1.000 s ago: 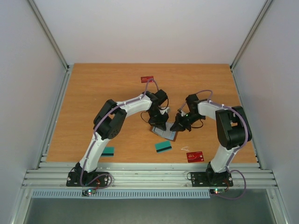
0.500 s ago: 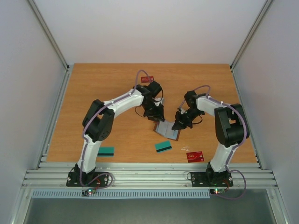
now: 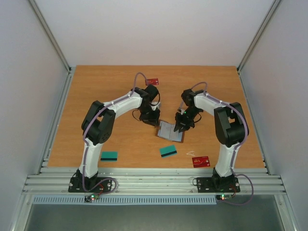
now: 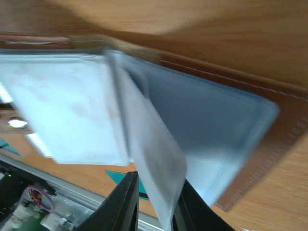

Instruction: Put the credit cards into the card holder

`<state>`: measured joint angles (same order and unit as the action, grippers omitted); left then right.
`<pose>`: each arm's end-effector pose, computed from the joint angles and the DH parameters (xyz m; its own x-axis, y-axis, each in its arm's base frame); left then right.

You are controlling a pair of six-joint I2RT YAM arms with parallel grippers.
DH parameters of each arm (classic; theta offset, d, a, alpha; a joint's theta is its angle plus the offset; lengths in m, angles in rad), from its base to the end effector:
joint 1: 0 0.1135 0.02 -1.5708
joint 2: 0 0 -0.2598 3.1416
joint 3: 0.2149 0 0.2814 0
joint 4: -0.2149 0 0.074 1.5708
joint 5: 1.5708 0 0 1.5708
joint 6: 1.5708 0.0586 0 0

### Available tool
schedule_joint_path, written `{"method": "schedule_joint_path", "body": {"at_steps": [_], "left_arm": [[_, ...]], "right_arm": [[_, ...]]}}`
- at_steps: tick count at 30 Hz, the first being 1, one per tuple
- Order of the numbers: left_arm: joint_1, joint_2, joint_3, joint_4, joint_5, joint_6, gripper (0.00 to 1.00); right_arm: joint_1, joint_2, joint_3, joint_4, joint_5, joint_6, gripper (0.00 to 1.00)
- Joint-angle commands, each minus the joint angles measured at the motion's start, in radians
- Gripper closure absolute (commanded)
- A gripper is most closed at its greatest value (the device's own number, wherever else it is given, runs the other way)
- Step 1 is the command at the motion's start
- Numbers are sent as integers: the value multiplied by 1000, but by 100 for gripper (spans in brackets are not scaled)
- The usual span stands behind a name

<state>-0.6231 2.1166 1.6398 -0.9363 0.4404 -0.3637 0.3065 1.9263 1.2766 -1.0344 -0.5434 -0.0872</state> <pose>0.3481 -0.2809 0.1373 -0.9567 0.2912 0.0030 0.2589 0.8550 -0.4493 0.3261 0.1350 0.1152 -0.9261 -0.3712 0.0679 -0.2842 0.8044 0.5216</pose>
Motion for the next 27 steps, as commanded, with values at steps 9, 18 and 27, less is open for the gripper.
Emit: {"method": "schedule_joint_path", "body": {"at_steps": [9,18,27], "left_arm": [[0,38,-56,44,73,35,86],[23,-44,-134,121,130,-35,82],[31,-212,-213,119,55,-102,63]], "right_arm": [[101,106,220,-82,-10,39,60],[103,126,229,8,-178,64,49],[104,57,210,38,-194,44,47]]}}
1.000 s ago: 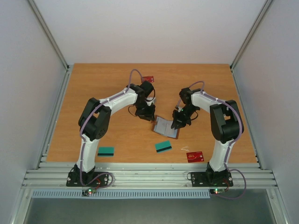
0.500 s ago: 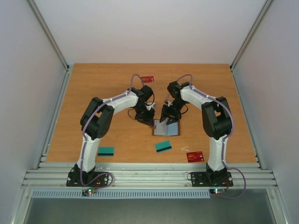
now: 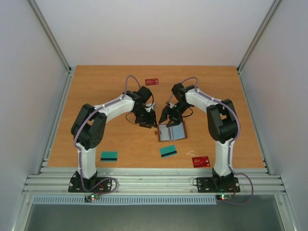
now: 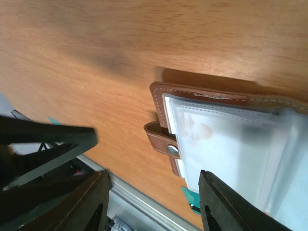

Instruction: Put the credit cards into the card holder

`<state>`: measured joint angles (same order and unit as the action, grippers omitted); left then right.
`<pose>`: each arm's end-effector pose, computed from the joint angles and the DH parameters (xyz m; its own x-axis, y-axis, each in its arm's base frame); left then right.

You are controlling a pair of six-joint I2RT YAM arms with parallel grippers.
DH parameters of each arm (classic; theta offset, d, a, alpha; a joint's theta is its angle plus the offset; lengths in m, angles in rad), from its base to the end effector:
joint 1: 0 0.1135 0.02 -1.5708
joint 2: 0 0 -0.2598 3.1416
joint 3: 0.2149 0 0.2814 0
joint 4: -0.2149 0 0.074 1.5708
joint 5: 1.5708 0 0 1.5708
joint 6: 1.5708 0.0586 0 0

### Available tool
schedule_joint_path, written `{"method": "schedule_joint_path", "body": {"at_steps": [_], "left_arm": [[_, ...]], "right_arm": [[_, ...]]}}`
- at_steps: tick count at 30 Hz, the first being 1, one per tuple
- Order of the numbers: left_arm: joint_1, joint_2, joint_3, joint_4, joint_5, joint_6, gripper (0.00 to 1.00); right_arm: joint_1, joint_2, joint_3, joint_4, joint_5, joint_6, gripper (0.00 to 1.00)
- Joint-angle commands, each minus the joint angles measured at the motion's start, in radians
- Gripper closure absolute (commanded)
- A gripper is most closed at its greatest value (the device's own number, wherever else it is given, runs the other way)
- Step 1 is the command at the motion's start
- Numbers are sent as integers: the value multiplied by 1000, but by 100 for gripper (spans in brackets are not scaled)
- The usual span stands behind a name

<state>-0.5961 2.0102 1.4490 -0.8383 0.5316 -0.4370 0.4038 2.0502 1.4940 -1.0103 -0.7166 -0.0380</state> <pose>0.3279 -0.2584 0.1304 -0.9739 0.2199 0.0570 0.1582 0.8365 -0.5247 0.3578 0.1947 0.1316 -0.9076 -0.4189 -0.0292 -0.3336 0.6769 0.6562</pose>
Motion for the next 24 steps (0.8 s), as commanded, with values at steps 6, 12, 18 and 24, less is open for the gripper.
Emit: {"method": "schedule_joint_path", "body": {"at_steps": [6,12,18,24], "left_arm": [[4,-269,-136,-9,-129,-58,58],[4,-498,-323,-63,-282,-144,52],[-11,-687,-548,-2,-291,-262,51],[-154,-663,-598,110,-289,-303,53]], "right_arm": [[5,-210,-83,29,59,-10,45],[6,-394,-281,113,79,36,43],[15,-554,-474,134,212,137,42],[18,-541,-595,180,254,148,47]]}}
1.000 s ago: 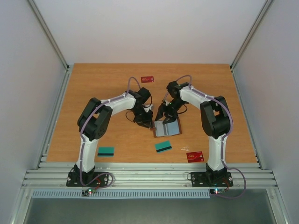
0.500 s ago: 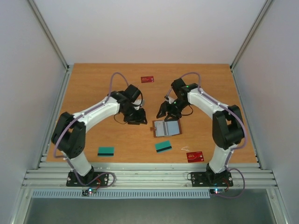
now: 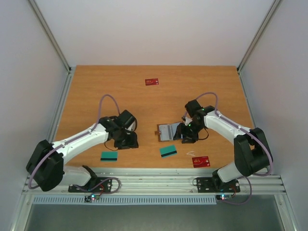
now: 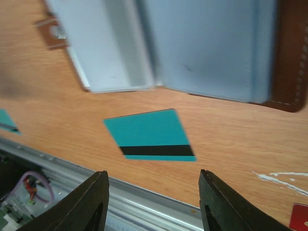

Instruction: Put the credit cards into the card holder

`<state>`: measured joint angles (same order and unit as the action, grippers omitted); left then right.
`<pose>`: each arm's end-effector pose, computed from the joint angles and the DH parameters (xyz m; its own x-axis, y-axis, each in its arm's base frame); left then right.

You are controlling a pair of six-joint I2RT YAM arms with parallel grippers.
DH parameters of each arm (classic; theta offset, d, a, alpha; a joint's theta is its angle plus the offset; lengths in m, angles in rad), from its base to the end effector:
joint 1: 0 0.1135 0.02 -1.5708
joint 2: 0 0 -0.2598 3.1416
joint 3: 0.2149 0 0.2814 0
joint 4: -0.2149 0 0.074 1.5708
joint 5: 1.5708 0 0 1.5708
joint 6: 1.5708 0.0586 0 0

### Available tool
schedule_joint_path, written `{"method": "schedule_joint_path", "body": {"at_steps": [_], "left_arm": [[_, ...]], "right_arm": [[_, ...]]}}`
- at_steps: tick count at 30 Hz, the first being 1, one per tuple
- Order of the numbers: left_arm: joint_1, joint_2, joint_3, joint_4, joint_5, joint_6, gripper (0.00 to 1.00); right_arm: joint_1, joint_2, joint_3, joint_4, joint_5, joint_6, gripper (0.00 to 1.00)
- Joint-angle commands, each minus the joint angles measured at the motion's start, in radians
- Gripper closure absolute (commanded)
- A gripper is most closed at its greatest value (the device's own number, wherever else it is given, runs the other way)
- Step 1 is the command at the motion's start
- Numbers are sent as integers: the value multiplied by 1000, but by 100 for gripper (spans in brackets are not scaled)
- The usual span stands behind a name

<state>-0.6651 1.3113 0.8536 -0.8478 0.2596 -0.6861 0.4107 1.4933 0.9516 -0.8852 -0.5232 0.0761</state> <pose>0.1959 -0.1727 0.1709 -0.9989 0.0053 -0.0459 0.0214 0.9336 -0.3578 0.2490 0.1403 0.1587 -0.9360 -0.3358 -0.1054 -0.3413 0.7934 0.5040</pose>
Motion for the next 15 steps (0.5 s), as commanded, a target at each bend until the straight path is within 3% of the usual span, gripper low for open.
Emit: {"method": "schedule_joint_path", "body": {"at_steps": [1,15], "left_arm": [[-106,63,7,129,-19,-58,53],[-240,400,257,227,5,-126,63]], "right_arm": [[13,24,-66,68,62,39,48],[107,153,-41,110,121,60,55]]}}
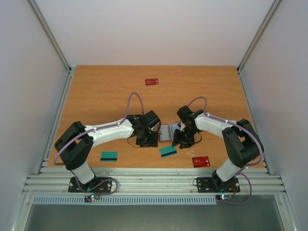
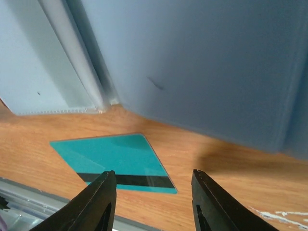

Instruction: Put the credit cards into the card holder

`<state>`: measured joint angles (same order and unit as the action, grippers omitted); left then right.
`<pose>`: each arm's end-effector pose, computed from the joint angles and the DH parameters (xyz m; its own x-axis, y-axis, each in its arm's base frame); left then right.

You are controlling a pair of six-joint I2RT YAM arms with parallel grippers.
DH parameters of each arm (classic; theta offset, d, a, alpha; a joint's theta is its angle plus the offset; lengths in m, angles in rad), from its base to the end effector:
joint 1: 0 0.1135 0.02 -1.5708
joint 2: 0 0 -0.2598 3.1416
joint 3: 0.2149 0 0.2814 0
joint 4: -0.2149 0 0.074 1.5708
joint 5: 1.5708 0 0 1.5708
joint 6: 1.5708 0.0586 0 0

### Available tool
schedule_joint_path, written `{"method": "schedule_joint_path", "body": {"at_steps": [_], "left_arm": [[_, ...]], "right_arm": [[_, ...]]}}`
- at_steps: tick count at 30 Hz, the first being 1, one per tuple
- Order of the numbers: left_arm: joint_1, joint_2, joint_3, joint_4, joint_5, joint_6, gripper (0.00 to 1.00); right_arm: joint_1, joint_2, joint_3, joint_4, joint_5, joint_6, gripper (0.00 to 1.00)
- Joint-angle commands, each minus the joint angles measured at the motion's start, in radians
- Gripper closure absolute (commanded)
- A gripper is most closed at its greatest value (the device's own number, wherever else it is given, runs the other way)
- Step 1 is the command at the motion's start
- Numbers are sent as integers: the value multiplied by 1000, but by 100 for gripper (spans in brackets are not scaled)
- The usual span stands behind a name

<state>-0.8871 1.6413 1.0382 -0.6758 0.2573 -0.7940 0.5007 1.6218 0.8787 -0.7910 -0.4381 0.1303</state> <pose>0.2009 -0.2702 0.1410 -0.9917 0.1253 -0.0279 0.1266 0.9179 -0.3761 0.2345 0.1567 0.1042 -0.9275 -0.3734 0.0187 -0.3306 0.8426 0.4251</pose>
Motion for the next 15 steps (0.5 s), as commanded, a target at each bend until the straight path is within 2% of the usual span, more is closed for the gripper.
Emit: {"method": "schedule_joint_path", "body": {"at_steps": [1,8,15], "left_arm": [[-19,90,88,55,13,-14,63],[-19,202,163,46,26,28,64],[-27,282,146,129,108,34,65]], "right_arm": [[20,33,30,21,31,5,56],[32,69,20,53,2,0,62],[43,71,-11,81,-50,2,65]]}}
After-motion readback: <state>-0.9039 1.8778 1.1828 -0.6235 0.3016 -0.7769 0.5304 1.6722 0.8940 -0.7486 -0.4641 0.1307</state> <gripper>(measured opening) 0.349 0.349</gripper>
